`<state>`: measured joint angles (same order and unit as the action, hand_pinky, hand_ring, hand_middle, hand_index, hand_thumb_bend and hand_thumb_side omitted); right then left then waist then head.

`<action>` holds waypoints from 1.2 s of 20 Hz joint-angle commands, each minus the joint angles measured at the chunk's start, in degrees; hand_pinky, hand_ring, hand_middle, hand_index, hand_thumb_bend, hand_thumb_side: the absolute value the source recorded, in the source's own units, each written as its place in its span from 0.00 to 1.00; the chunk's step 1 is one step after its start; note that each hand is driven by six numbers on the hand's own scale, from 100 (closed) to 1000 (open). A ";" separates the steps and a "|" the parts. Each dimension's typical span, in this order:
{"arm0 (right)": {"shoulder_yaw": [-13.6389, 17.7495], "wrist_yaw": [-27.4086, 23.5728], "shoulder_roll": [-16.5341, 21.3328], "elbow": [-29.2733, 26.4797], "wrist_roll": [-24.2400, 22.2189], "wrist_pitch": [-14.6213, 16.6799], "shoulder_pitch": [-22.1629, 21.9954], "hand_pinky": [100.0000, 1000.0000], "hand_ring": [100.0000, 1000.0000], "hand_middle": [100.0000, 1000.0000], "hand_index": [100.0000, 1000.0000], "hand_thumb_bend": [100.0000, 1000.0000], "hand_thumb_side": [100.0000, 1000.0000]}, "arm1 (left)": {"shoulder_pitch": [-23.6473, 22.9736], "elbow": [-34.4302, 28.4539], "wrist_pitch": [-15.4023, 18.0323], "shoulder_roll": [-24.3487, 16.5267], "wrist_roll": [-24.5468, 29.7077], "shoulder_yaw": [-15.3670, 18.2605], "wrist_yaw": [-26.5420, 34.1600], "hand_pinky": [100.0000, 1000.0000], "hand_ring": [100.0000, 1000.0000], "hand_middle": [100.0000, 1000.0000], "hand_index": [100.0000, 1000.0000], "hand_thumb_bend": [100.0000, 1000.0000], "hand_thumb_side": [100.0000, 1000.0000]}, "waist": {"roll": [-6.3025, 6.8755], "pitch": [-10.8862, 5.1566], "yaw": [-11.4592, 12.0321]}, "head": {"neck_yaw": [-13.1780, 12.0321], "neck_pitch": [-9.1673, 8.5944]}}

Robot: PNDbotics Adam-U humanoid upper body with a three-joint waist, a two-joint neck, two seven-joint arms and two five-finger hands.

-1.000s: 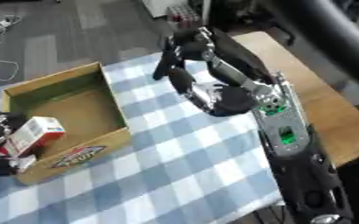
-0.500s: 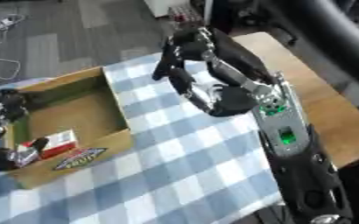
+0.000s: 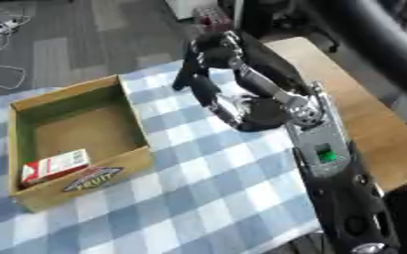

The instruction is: Pick up objects on the table and place them in the box.

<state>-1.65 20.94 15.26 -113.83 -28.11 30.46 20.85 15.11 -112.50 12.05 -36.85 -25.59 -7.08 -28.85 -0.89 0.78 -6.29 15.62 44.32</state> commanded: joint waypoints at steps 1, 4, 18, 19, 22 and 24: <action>1.03 0.61 1.20 -0.77 0.95 -0.19 -0.01 0.31 0.27 0.42 0.58 0.00 1.00 | -1.51 -2.04 5.13 0.74 -8.12 3.38 4.95 0.18 0.32 0.44 0.61 0.07 1.00 | -0.29 -0.38 0.51 | 0.17 -0.20; 1.59 1.23 1.50 -0.77 1.99 -0.38 -0.96 0.31 0.27 0.42 0.59 0.00 1.00 | -2.92 -2.09 10.68 2.84 -12.25 4.25 5.67 0.19 0.32 0.44 0.61 0.07 1.00 | -0.74 -0.40 1.34 | -0.18 -0.20; 1.34 2.84 3.20 -0.77 5.02 -0.60 -5.08 0.31 0.26 0.42 0.62 0.00 1.00 | -1.49 -2.10 15.56 3.96 -14.99 4.95 8.39 0.23 0.33 0.45 0.61 0.07 1.00 | -2.41 0.17 5.39 | -4.38 -0.24; 1.29 2.89 3.22 -0.77 4.93 -0.59 -5.02 0.31 0.26 0.42 0.62 0.00 1.00 | -1.40 -2.10 15.37 3.95 -15.08 5.11 8.54 0.23 0.33 0.45 0.61 0.07 1.00 | -2.41 0.20 5.47 | -4.25 -0.22; 1.25 2.92 3.17 -0.77 4.74 -0.57 -4.84 0.31 0.26 0.42 0.62 0.00 1.00 | -1.46 -2.10 14.25 4.02 -14.98 5.56 8.58 0.23 0.34 0.45 0.61 0.07 1.00 | -2.39 0.26 5.66 | -3.99 -0.21; 1.25 2.97 3.11 -0.77 4.57 -0.63 -4.73 0.31 0.26 0.42 0.62 0.00 1.00 | -1.61 -2.10 13.29 4.10 -14.51 5.69 8.31 0.23 0.34 0.46 0.62 0.07 1.00 | -2.38 0.35 5.62 | -3.80 -0.20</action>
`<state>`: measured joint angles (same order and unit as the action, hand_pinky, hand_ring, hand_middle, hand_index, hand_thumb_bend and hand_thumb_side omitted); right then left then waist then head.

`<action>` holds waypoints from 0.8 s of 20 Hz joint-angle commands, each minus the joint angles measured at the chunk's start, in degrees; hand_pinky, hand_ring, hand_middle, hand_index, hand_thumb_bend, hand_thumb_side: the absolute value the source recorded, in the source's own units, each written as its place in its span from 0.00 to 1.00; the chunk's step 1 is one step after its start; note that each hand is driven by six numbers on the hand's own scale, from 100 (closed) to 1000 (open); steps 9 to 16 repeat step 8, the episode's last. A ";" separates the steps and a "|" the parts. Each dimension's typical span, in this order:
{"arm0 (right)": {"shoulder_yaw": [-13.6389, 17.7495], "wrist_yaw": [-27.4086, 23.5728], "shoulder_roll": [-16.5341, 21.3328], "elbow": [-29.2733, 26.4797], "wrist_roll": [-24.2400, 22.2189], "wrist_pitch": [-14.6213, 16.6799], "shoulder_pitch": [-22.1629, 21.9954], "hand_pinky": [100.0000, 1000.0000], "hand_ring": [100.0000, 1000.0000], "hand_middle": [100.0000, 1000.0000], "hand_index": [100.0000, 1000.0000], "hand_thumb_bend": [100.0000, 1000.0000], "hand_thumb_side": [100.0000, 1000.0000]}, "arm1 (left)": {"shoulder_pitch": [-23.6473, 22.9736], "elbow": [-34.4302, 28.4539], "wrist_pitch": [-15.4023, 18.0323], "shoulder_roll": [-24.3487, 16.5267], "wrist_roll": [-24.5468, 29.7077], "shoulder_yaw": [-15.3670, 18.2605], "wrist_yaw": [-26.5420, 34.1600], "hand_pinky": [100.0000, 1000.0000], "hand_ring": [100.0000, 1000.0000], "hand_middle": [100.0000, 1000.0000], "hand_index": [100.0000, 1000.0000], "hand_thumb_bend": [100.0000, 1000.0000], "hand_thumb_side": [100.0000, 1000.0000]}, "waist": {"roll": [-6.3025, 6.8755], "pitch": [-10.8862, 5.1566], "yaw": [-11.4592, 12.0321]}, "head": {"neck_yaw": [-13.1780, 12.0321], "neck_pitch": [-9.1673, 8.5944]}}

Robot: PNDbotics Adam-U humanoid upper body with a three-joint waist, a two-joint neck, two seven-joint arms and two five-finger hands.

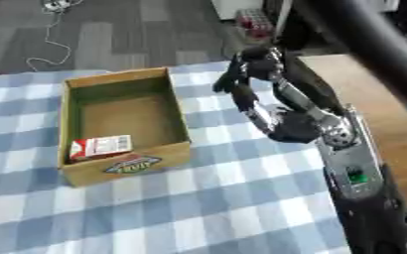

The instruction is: Pick up objects on the table and place them in the box.

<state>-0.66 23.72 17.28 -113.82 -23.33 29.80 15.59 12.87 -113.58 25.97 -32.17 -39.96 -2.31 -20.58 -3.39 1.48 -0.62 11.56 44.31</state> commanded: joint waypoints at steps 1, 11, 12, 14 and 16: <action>0.27 0.19 1.06 -0.77 -0.27 0.02 0.60 0.31 0.26 0.42 0.62 0.00 1.00 | 0.55 -1.01 -1.13 -0.53 0.24 0.93 -0.13 0.23 0.34 0.46 0.62 0.07 1.00 | 0.14 -0.31 -0.10 | 0.47 -0.19; 0.48 0.93 1.15 -0.77 -0.56 -0.25 0.83 0.31 0.27 0.42 0.62 0.00 1.00 | -0.05 -1.01 -3.08 -0.19 3.47 0.44 -1.23 0.23 0.36 0.48 0.63 0.07 1.00 | 0.33 -0.18 -0.34 | 3.08 -0.19; 0.48 0.93 1.15 -0.77 -0.56 -0.25 0.83 0.31 0.27 0.42 0.62 0.00 1.00 | -0.05 -1.01 -3.08 -0.19 3.47 0.44 -1.23 0.23 0.36 0.48 0.63 0.07 1.00 | 0.33 -0.18 -0.34 | 3.08 -0.19; 0.48 0.93 1.15 -0.77 -0.56 -0.25 0.83 0.31 0.27 0.42 0.62 0.00 1.00 | -0.05 -1.01 -3.08 -0.19 3.47 0.44 -1.23 0.23 0.36 0.48 0.63 0.07 1.00 | 0.33 -0.18 -0.34 | 3.08 -0.19; 0.48 0.93 1.15 -0.77 -0.56 -0.25 0.83 0.31 0.27 0.42 0.62 0.00 1.00 | -0.05 -1.01 -3.08 -0.19 3.47 0.44 -1.23 0.23 0.36 0.48 0.63 0.07 1.00 | 0.33 -0.18 -0.34 | 3.08 -0.19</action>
